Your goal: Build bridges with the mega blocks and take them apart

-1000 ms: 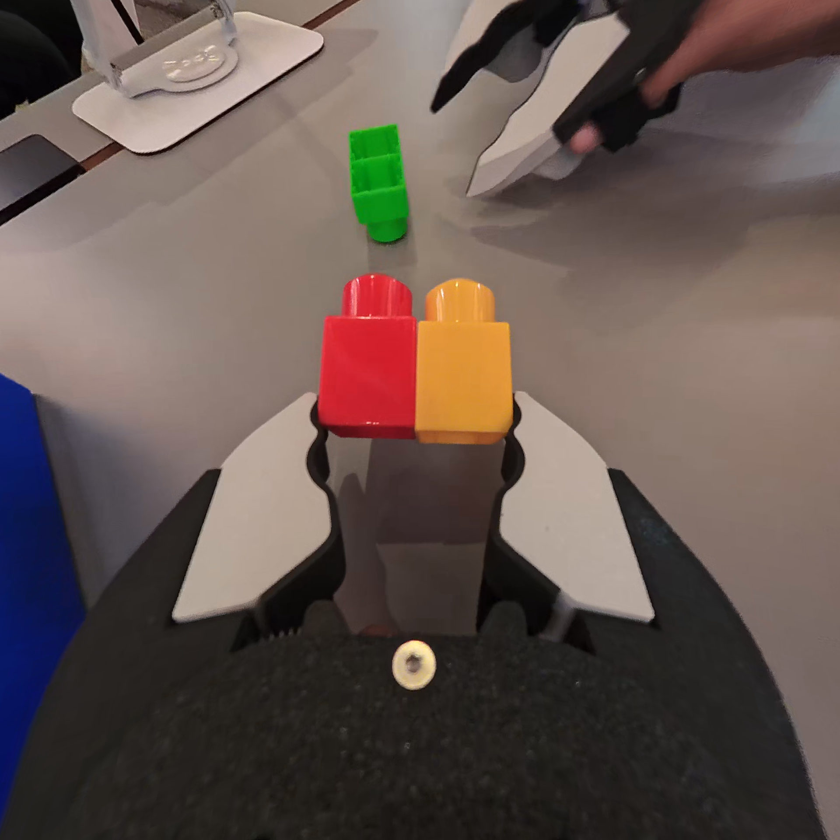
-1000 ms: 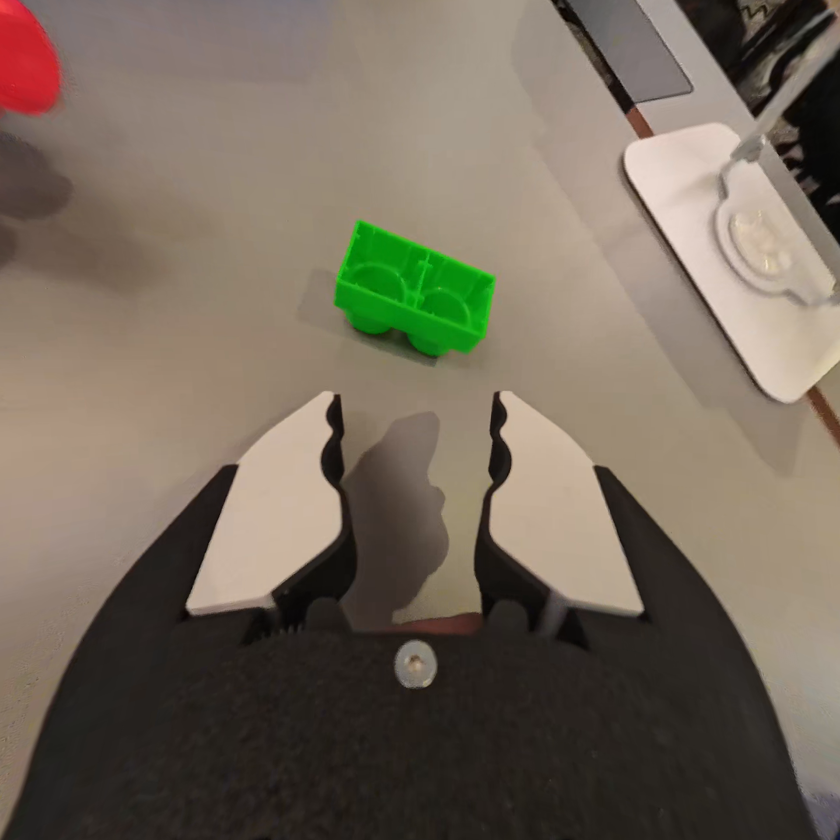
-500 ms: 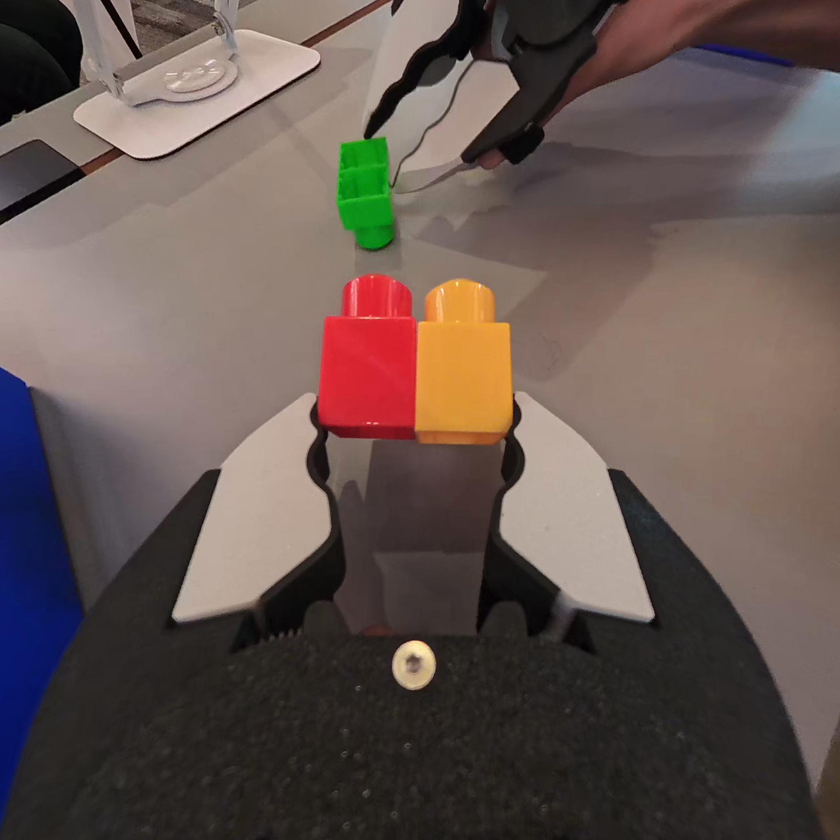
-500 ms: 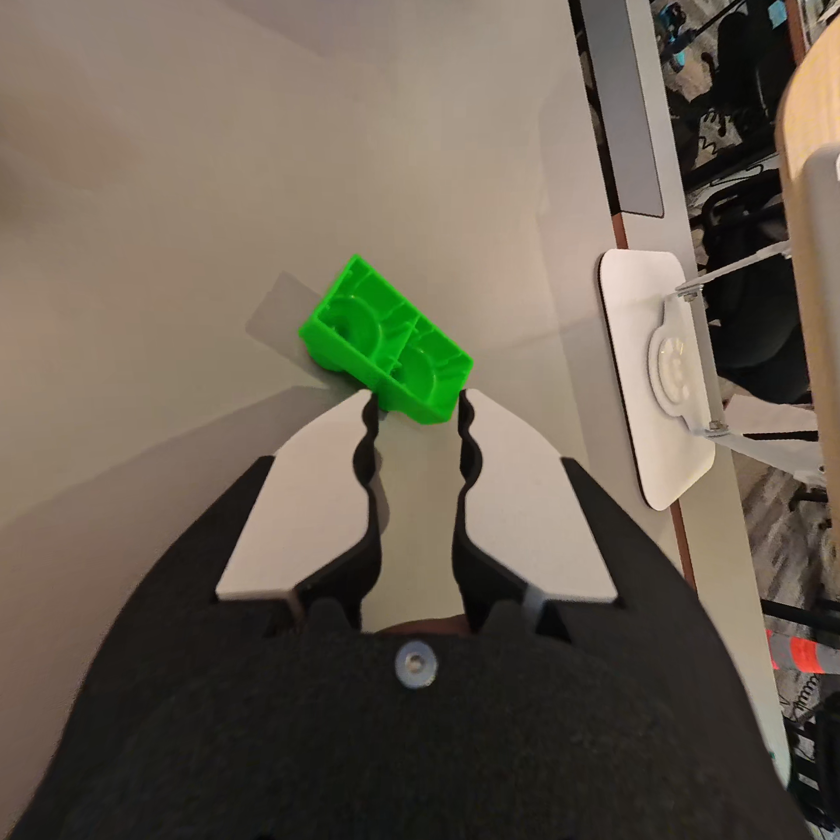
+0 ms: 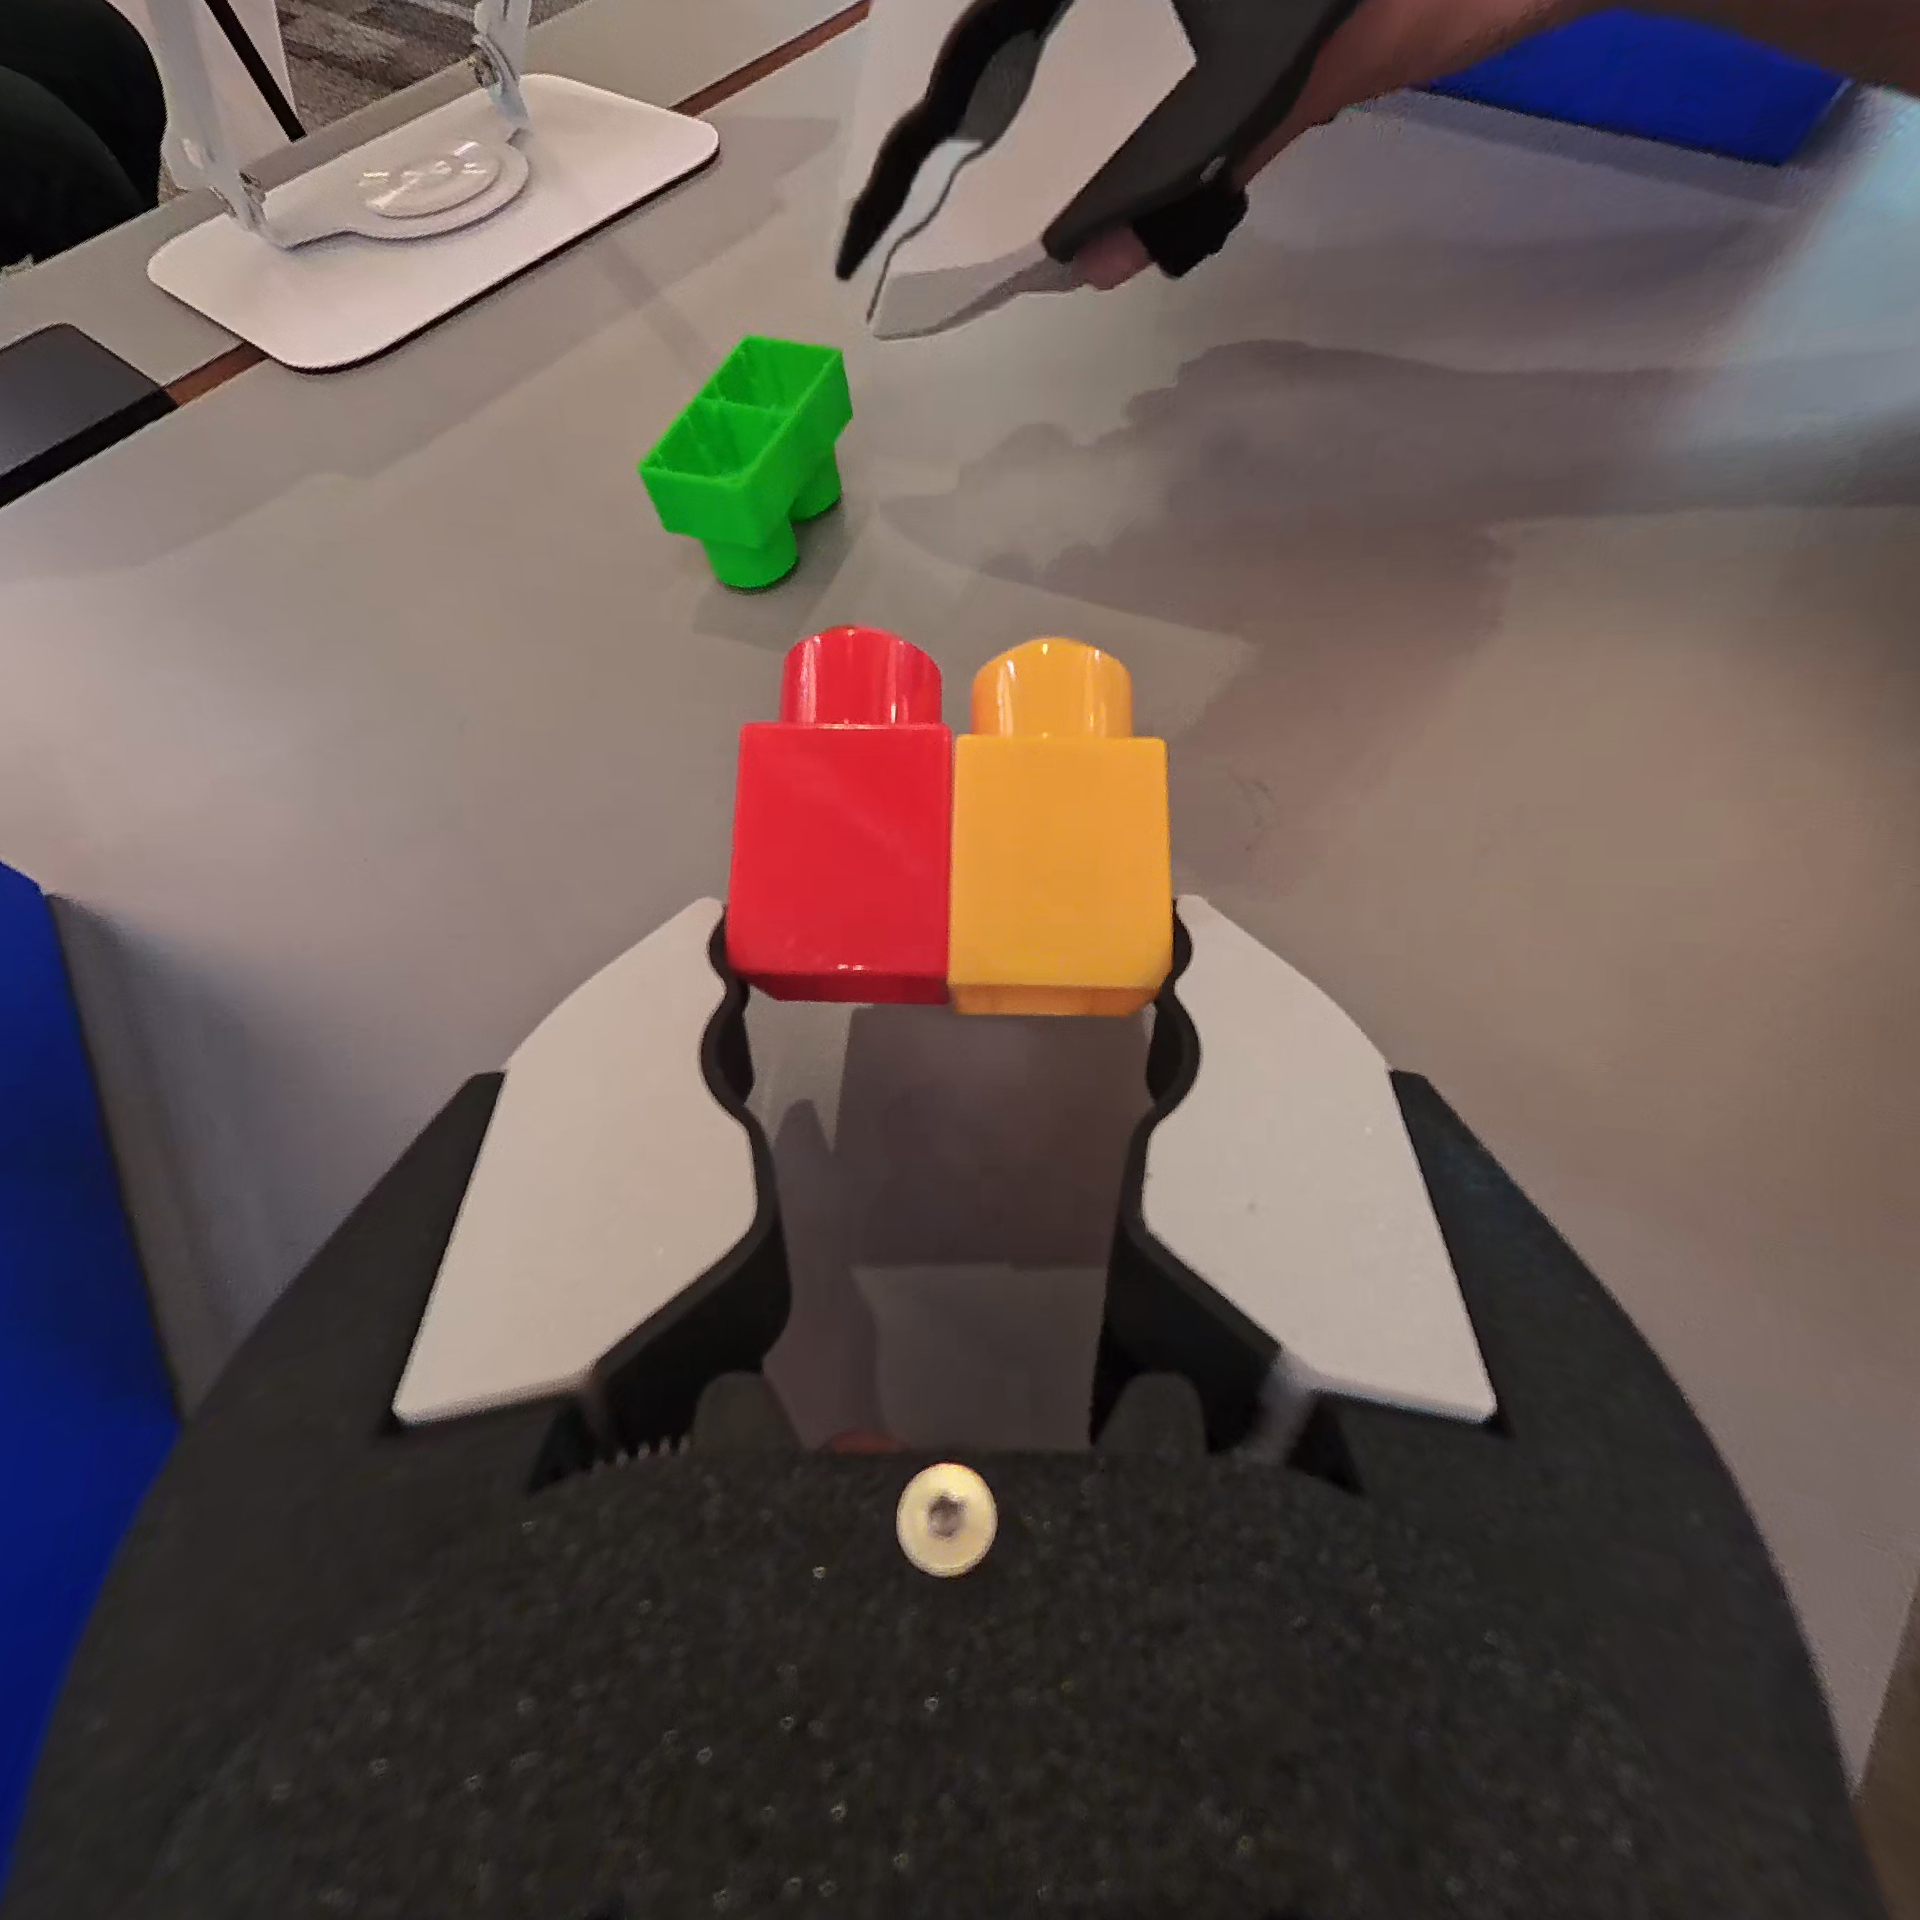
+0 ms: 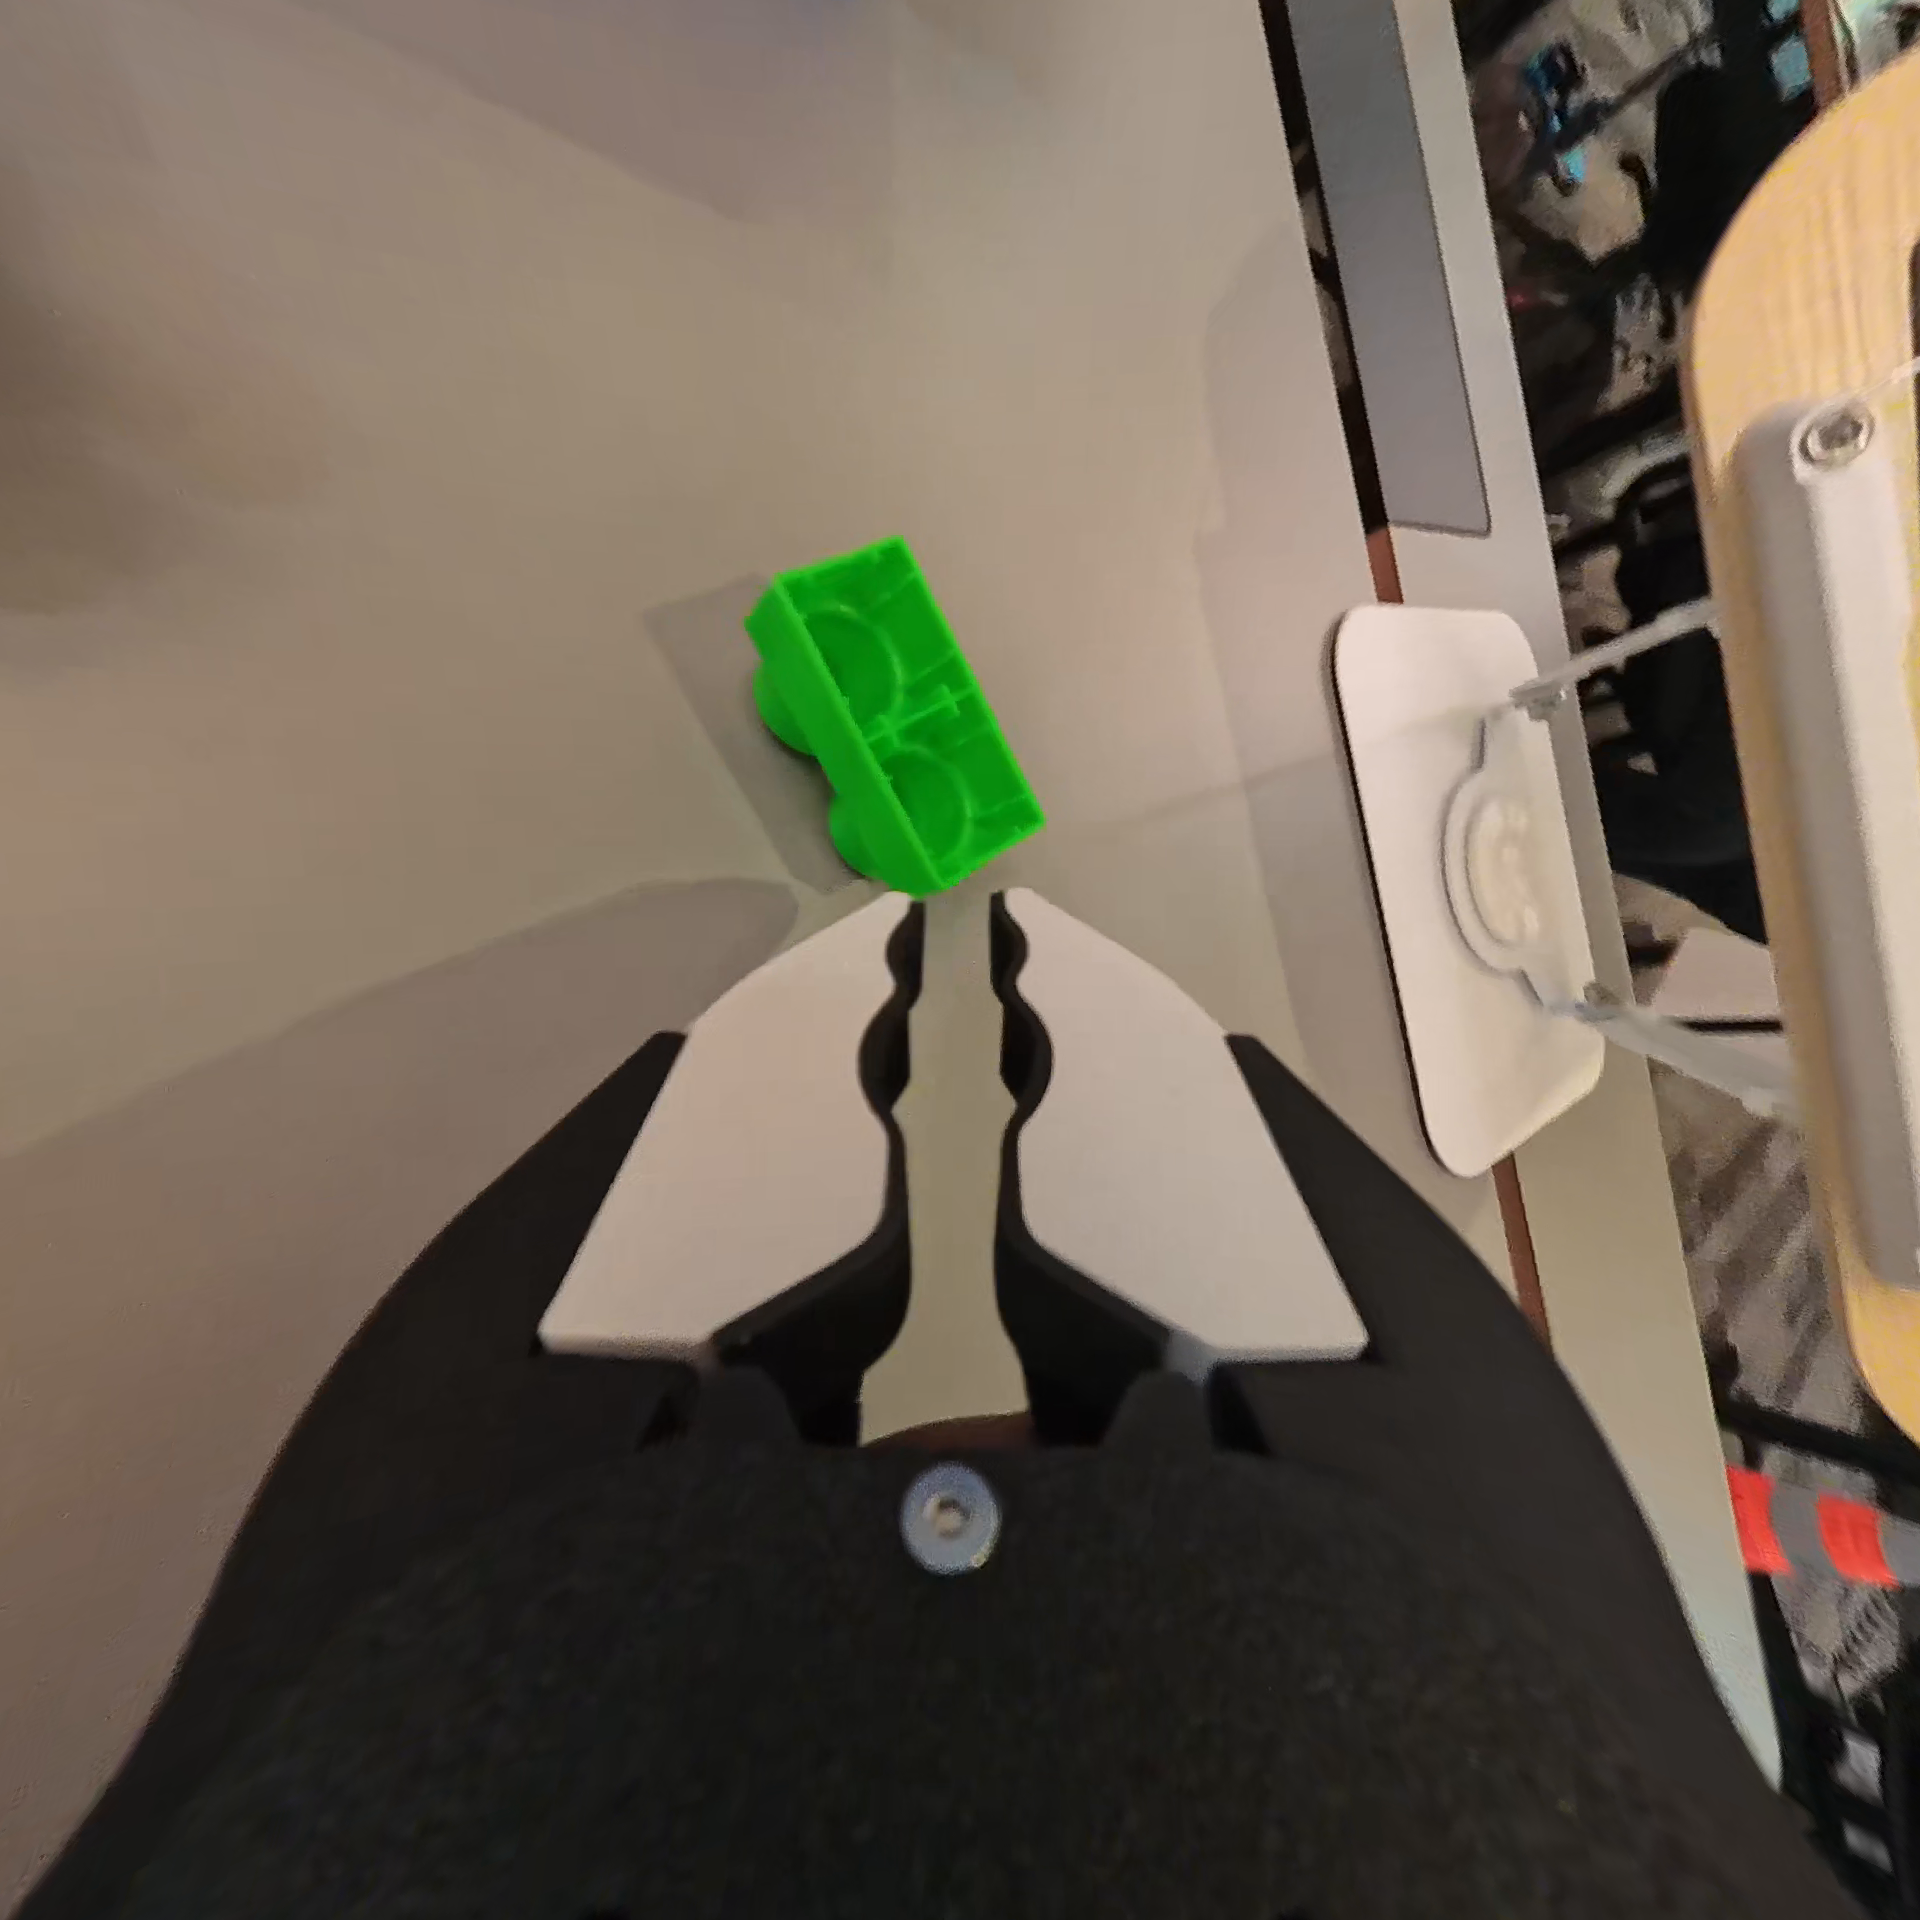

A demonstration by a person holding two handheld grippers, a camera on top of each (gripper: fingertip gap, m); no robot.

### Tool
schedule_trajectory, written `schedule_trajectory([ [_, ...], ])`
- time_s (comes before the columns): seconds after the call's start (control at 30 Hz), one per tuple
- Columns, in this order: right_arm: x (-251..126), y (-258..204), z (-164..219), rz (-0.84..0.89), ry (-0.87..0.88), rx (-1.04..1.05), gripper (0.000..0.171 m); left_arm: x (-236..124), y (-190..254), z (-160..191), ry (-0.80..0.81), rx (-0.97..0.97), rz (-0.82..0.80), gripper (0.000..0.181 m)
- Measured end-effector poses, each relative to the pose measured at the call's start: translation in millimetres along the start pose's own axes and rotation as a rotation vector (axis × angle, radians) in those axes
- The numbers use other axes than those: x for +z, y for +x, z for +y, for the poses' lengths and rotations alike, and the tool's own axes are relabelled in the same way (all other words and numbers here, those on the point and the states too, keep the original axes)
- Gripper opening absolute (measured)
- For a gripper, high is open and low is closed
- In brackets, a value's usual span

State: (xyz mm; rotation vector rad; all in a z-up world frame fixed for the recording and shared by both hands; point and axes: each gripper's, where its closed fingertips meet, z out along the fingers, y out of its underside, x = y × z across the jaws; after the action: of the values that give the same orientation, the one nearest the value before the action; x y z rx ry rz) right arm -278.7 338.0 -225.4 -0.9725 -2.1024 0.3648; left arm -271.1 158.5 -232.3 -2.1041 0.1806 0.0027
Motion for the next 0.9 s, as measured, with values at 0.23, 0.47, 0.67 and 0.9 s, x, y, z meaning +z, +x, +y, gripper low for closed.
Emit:
schedule_trajectory([
  [0.23, 12.5, -6.5, -7.6, -0.09, -0.021, -0.123, 0.026, 0.2, 1.3, 0.1, -0.003, 0.005, 0.002, 0.075],
  [0.47, 26.8, -8.2, -2.8, -0.143, -0.076, -0.157, 0.021, 0.8, 1.2, 0.2, -0.005, 0.003, 0.006, 0.075],
  [0.67, 19.1, -9.6, -2.2, -0.163, -0.074, -0.076, 0.001, 0.7, -0.2, 0.2, -0.003, -0.001, 0.005, 0.075],
  [0.9, -31.0, -34.8, 3.3, -0.311, -0.014, 0.229, 0.001, 1.1, 0.7, 0.5, -0.005, 0.005, 0.005, 0.075],
])
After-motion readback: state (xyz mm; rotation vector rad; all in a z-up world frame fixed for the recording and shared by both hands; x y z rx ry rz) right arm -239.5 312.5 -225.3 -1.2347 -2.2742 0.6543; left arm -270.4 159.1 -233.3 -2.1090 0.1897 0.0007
